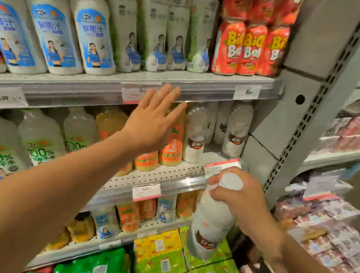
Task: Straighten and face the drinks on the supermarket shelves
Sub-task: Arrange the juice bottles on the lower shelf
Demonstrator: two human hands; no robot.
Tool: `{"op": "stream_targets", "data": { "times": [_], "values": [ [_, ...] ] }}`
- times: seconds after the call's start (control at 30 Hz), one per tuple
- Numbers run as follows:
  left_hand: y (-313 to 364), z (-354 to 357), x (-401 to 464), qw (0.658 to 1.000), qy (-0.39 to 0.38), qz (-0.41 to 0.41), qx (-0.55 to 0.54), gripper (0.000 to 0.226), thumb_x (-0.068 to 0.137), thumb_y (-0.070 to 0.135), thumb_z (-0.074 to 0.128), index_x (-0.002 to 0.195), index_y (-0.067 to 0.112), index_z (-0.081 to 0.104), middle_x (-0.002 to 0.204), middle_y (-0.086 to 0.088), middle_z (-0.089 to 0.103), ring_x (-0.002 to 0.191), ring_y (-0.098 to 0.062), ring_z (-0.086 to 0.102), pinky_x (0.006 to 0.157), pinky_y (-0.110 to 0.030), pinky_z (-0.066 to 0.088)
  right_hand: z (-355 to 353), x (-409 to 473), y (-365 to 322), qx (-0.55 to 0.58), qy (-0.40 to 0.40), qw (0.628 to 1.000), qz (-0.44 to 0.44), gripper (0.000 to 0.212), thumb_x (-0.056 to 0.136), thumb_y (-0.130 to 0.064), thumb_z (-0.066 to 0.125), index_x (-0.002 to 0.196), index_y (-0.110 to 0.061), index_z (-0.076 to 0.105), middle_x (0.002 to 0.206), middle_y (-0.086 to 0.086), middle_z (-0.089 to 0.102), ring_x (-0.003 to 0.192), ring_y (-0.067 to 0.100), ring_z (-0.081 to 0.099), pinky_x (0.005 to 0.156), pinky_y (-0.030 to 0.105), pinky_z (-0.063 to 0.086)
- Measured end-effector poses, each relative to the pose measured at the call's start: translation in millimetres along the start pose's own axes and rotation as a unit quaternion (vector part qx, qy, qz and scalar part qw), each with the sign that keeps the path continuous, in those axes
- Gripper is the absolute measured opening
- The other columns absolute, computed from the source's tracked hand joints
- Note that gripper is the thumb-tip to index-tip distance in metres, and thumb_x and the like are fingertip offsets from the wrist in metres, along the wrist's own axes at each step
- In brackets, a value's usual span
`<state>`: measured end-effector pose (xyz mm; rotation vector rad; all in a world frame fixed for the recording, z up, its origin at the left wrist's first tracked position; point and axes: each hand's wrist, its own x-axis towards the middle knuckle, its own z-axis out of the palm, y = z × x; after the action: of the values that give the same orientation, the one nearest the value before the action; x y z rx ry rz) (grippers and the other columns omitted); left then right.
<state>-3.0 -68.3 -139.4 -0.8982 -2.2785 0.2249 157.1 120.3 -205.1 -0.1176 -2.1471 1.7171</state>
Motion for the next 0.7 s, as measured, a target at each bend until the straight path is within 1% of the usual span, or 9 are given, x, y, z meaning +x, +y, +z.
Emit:
{"op": "stream_targets", "data": {
  "times": [0.1,0.2,0.3,0.37,0.4,0.5,0.57,0.63,0.7],
  "values": [
    [1.4,4.0,29.9,0.998,-0.014,0.055,0.038,0.074,0.081,0.029,0.063,0.148,0.018,0.033,0.158,-0.017,0.018,0.146,-0.036,0.014,0.116,-0.051,0.006,-39.5,31.2,5.5,-0.028,-0.014,0.999,-0.037,0.023,0.047,-0.008,0.068,0.064,-0.021,0.073,0.075,-0.009,0.073,0.073,0.004,0.064,0.063,0.016,0.044],
    [1.7,3.2,53.1,0.992,-0.001,0.099,0.076,0.08,0.075,0.028,0.073,0.146,0.015,0.038,0.155,-0.019,0.028,0.143,-0.038,0.024,0.115,-0.051,0.008,-66.7,64.8,6.7,-0.05,-0.018,0.996,-0.067,0.027,0.044,-0.01,0.067,0.059,-0.031,0.07,0.077,-0.003,0.073,0.074,0.01,0.065,0.062,0.026,0.046],
    [-1.1,2.2,76.0,0.987,0.022,0.12,0.103,0.077,0.077,0.027,0.068,0.147,0.014,0.037,0.155,-0.019,0.028,0.142,-0.038,0.026,0.116,-0.05,0.007,-81.0,103.2,2.5,-0.052,-0.02,0.993,-0.102,0.034,0.046,-0.01,0.066,0.06,-0.04,0.068,0.079,0.001,0.073,0.078,0.016,0.066,0.064,0.03,0.05],
    [-3.8,4.9,84.6,0.984,0.027,0.116,0.132,0.076,0.083,0.034,0.061,0.149,0.013,0.031,0.156,-0.019,0.025,0.142,-0.037,0.026,0.117,-0.048,0.008,-82.9,128.9,-0.2,-0.043,-0.016,0.991,-0.126,0.035,0.049,-0.009,0.066,0.062,-0.04,0.068,0.079,0.0,0.073,0.081,0.021,0.067,0.065,0.031,0.051],
    [-5.1,7.3,85.8,0.982,0.03,0.118,0.144,0.076,0.085,0.038,0.058,0.15,0.012,0.029,0.156,-0.02,0.025,0.142,-0.036,0.027,0.117,-0.048,0.012,-81.5,140.1,-0.6,-0.042,-0.014,0.989,-0.139,0.035,0.05,-0.008,0.067,0.064,-0.04,0.067,0.079,-0.001,0.073,0.082,0.021,0.067,0.065,0.031,0.052],
    [-6.9,13.1,85.0,0.98,0.044,0.125,0.147,0.078,0.087,0.044,0.054,0.15,0.008,0.026,0.155,-0.023,0.025,0.141,-0.038,0.029,0.113,-0.047,0.021,-72.1,168.6,1.1,-0.045,-0.023,0.983,-0.178,0.03,0.054,-0.007,0.067,0.068,-0.033,0.067,0.08,-0.006,0.073,0.084,0.016,0.068,0.07,0.024,0.053],
    [-7.4,15.0,85.8,0.979,0.055,0.132,0.148,0.079,0.086,0.045,0.055,0.149,0.007,0.027,0.154,-0.024,0.026,0.139,-0.039,0.031,0.112,-0.048,0.026,-64.6,186.0,3.8,-0.051,-0.043,0.981,-0.183,0.029,0.055,-0.006,0.066,0.069,-0.032,0.066,0.081,-0.007,0.073,0.084,0.014,0.067,0.072,0.022,0.051],
    [-8.2,16.6,87.7,0.978,0.06,0.136,0.147,0.08,0.084,0.044,0.056,0.149,0.007,0.028,0.154,-0.025,0.026,0.139,-0.04,0.031,0.11,-0.049,0.029,-56.0,199.8,7.6,-0.064,-0.065,0.98,-0.177,0.032,0.055,-0.006,0.066,0.068,-0.035,0.064,0.081,-0.007,0.073,0.083,0.012,0.067,0.071,0.021,0.051],
    [-9.2,17.8,87.7,0.977,0.066,0.138,0.147,0.08,0.082,0.042,0.056,0.148,0.007,0.029,0.154,-0.025,0.026,0.138,-0.041,0.032,0.109,-0.049,0.03,-47.2,211.9,15.1,-0.075,-0.085,0.978,-0.174,0.028,0.054,-0.007,0.066,0.07,-0.031,0.064,0.08,-0.006,0.073,0.08,0.009,0.065,0.067,0.018,0.049]
  ]
}}
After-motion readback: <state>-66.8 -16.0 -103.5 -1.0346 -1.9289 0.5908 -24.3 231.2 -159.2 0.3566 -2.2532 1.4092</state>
